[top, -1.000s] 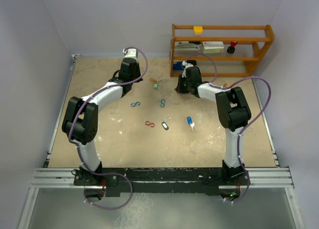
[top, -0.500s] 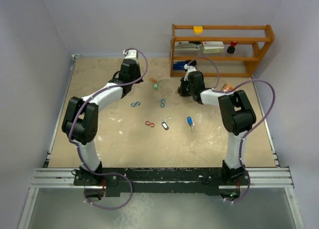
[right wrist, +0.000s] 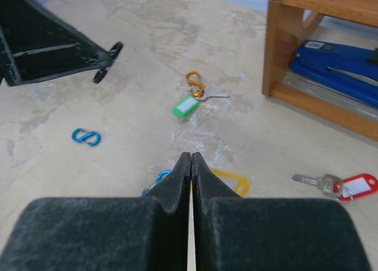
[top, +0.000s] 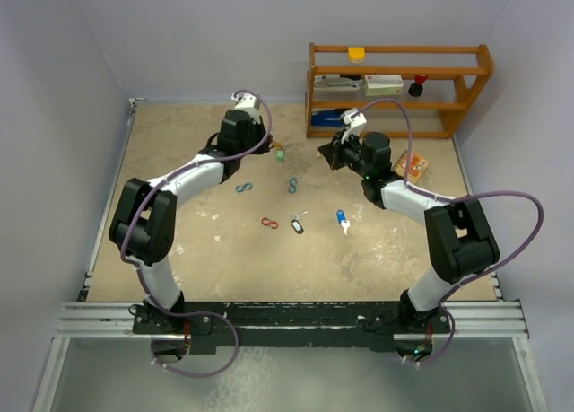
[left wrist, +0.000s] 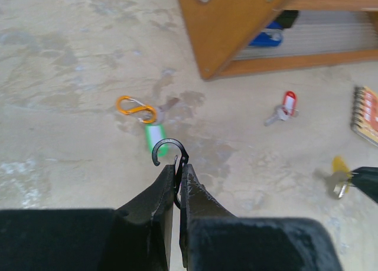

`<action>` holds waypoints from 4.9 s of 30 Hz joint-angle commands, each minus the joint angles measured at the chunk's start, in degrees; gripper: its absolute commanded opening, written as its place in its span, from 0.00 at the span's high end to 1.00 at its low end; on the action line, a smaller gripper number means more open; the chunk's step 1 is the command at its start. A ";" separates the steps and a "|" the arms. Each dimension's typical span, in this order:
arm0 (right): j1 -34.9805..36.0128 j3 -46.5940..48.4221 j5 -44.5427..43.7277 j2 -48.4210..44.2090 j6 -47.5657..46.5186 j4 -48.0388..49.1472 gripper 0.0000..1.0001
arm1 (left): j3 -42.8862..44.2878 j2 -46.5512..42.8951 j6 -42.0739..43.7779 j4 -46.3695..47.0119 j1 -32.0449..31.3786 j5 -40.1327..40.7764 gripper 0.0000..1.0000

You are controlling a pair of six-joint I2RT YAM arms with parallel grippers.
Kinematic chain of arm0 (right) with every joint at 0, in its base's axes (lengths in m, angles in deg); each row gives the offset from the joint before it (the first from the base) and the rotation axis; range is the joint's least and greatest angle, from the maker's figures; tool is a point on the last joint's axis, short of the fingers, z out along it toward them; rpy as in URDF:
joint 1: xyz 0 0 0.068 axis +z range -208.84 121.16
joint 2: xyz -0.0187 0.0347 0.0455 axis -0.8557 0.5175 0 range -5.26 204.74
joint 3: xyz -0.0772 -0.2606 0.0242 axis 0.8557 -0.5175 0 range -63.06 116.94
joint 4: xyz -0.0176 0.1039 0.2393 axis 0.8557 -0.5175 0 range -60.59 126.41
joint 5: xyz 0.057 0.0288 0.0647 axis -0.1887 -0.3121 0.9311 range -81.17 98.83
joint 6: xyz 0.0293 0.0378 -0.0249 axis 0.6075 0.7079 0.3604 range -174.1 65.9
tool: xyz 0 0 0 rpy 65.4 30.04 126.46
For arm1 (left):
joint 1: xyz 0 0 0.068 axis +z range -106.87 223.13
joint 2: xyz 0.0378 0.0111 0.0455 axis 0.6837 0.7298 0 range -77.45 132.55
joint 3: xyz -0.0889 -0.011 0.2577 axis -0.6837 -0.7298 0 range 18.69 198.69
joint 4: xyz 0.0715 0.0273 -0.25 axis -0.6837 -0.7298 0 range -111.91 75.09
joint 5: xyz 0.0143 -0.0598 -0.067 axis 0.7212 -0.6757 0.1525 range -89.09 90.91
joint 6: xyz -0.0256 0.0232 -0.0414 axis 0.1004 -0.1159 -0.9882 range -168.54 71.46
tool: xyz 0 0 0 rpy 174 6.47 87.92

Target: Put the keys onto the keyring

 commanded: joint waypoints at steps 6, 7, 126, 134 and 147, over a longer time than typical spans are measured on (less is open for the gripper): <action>0.27 -3.51 12.90 -3.45 -1.44 10.28 1.00 | 2.01 -2.87 1.22 4.95 -4.59 -6.22 1.00; 0.27 -3.47 13.60 -3.55 -1.22 10.33 1.00 | 2.36 -2.79 1.61 4.73 -5.04 -6.23 1.00; 1.02 -3.00 19.59 -1.29 -2.35 11.35 1.00 | 9.79 0.94 1.99 1.19 -11.34 -5.89 1.00; 1.06 -3.03 18.75 -1.64 -2.68 11.01 1.00 | 10.54 2.23 0.58 0.91 -11.30 -4.20 1.00; 1.06 -2.85 15.83 -1.82 -2.91 9.55 1.00 | 11.33 3.20 -1.10 -0.74 -11.00 -1.85 0.73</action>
